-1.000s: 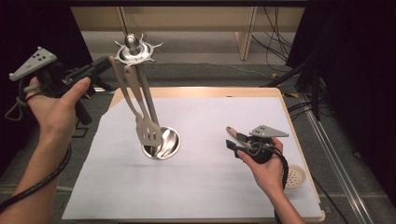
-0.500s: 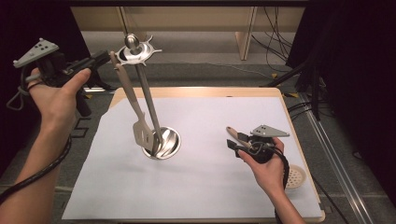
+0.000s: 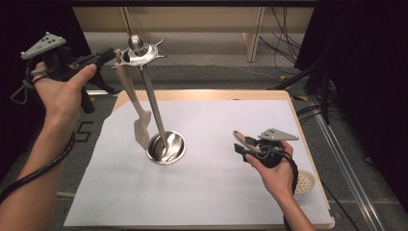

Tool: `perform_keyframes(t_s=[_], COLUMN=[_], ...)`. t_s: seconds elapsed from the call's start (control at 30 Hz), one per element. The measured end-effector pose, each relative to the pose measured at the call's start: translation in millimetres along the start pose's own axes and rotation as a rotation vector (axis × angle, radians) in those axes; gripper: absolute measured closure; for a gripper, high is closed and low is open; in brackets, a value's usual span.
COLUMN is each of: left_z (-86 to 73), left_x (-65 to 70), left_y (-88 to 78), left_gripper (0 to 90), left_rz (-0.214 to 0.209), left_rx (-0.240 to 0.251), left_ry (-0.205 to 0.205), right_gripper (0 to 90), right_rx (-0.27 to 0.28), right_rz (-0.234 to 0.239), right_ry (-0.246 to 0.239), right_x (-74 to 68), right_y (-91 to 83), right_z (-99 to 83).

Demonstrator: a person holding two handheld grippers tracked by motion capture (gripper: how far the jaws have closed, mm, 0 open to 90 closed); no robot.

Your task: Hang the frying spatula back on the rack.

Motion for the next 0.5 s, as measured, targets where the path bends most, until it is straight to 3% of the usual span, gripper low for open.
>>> perform_keyframes(t_s=[0.1,0.13,0.27,0.3,0.37,0.43,0.5], left_z=[0.7,0.1,-4.7,-6.4,-11.3,-17.6,-22.8], left_x=[0.8,1.1,-0.1,-1.4,-3.6,-5.2,-7.1], left_y=[-5.8,-10.2,-25.2,-28.3,-32.9,-36.0,-38.6], left_gripper=[89.5,89.4,86.8,85.7,83.2,81.6,79.7], left_rz=[-0.008,-0.012,-0.012,-0.01,-0.008,-0.003,0.0], left_rx=[0.029,0.04,0.064,0.066,0.064,0.056,0.053], left_ry=[0.0,0.004,0.005,0.0,-0.007,-0.007,-0.006], right_gripper=[46.0,45.9,45.6,45.5,45.3,45.0,45.0], right_rx=[-0.005,-0.01,-0.001,-0.015,-0.024,-0.03,-0.026], right_rz=[0.009,0.007,-0.009,-0.01,-0.029,-0.028,-0.041], right_ry=[0.008,0.033,0.014,0.048,0.03,0.064,0.043], right_x=[-0.4,-2.3,6.2,6.0,12.1,13.0,18.5], right_y=[-1.2,-2.6,-5.4,-7.1,-9.8,-12.2,-13.4], right_z=[0.0,0.0,0.0,-0.7,-2.0,-2.3,-2.4])
Point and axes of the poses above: each handheld gripper's, and its own axes: y roughly forward along the jaws, z roughly out of its top, x roughly to its right, the point moved 6 cm from there along y, roughly forward along the jaws, and after that the axes turned 8 degrees about -y, right-handed, at the moved point
